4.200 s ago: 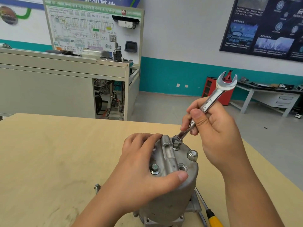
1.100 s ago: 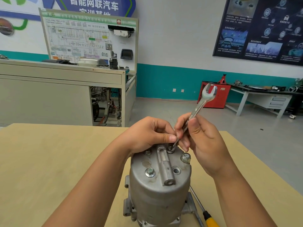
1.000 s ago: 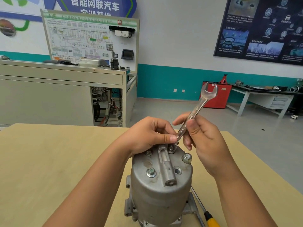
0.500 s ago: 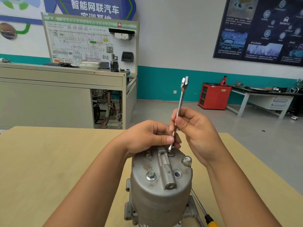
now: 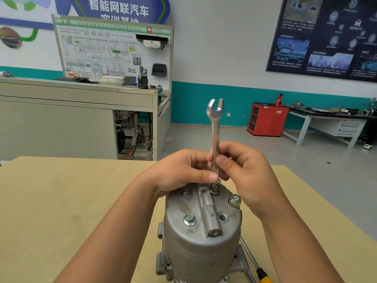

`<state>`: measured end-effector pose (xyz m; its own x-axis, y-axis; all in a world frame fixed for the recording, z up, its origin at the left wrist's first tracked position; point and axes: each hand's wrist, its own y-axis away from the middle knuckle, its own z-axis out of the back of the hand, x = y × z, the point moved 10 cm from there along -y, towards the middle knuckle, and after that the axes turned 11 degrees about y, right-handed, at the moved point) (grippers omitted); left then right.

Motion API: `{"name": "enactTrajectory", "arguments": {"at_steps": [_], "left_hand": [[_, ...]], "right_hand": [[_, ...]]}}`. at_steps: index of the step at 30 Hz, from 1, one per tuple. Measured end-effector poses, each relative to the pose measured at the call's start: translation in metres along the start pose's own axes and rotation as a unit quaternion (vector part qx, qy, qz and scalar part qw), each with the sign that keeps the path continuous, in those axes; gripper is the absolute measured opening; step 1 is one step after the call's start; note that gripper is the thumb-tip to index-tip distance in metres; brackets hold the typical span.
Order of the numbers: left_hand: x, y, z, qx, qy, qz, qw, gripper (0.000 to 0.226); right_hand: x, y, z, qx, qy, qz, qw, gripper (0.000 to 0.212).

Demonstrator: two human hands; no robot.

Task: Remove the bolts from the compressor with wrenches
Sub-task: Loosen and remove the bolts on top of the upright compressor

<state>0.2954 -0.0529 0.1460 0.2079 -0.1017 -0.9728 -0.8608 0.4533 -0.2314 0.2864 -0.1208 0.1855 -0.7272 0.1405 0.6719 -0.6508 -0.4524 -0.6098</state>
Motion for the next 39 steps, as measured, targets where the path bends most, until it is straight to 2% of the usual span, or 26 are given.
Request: {"name": "enactTrajectory", "arguments": {"at_steps": [3, 5, 7, 10, 11, 14, 15, 19, 22, 26, 32, 35, 39], "left_hand": [[0.001, -0.002, 0.000, -0.003, -0.005, 0.002, 1.000, 0.014], [0.001, -0.003, 0.004, -0.030, -0.013, -0.003, 0.999, 0.009], [0.002, -0.003, 0.009, -0.057, -0.021, -0.006, 0.998, 0.009], [0.000, -0.003, 0.011, -0.075, -0.048, -0.004, 0.996, 0.008], [0.000, -0.003, 0.010, -0.077, -0.053, -0.004, 0.996, 0.006], [-0.001, -0.003, 0.010, -0.080, -0.045, -0.005, 0.996, 0.007], [0.000, -0.003, 0.010, -0.080, -0.038, -0.006, 0.996, 0.009], [0.000, -0.002, 0.011, -0.093, -0.035, -0.003, 0.995, 0.005], [0.001, -0.001, 0.012, -0.096, -0.028, 0.000, 0.995, 0.018], [0.002, 0.001, 0.012, -0.096, -0.004, 0.006, 0.995, 0.008], [0.002, 0.001, 0.013, -0.100, -0.013, 0.008, 0.995, 0.015], [0.002, 0.001, 0.013, -0.097, 0.002, 0.002, 0.995, 0.006], [0.003, 0.001, 0.014, -0.106, 0.010, -0.007, 0.994, 0.004]], "right_hand": [[-0.005, 0.007, -0.002, 0.008, -0.107, 0.008, 0.994, 0.025], [-0.006, 0.011, 0.000, 0.006, -0.123, 0.018, 0.992, 0.022], [-0.006, 0.014, 0.002, -0.007, -0.111, 0.032, 0.993, 0.010], [-0.010, 0.020, 0.009, -0.046, -0.071, 0.020, 0.996, 0.030], [-0.011, 0.021, 0.012, -0.065, -0.044, 0.014, 0.997, 0.029], [-0.011, 0.019, 0.019, -0.113, 0.009, 0.003, 0.994, 0.007], [-0.011, 0.018, 0.020, -0.120, 0.018, 0.003, 0.993, 0.013], [-0.012, 0.009, 0.022, -0.115, 0.008, -0.007, 0.993, 0.017], [-0.013, 0.006, 0.021, -0.108, 0.004, -0.006, 0.994, 0.017], [-0.016, 0.005, 0.020, -0.111, -0.010, -0.017, 0.994, 0.013], [-0.019, 0.006, 0.023, -0.124, -0.023, -0.021, 0.992, 0.012], [-0.018, 0.007, 0.023, -0.128, -0.011, -0.019, 0.991, 0.017], [-0.015, 0.009, 0.026, -0.146, 0.003, -0.020, 0.989, 0.020]]}}
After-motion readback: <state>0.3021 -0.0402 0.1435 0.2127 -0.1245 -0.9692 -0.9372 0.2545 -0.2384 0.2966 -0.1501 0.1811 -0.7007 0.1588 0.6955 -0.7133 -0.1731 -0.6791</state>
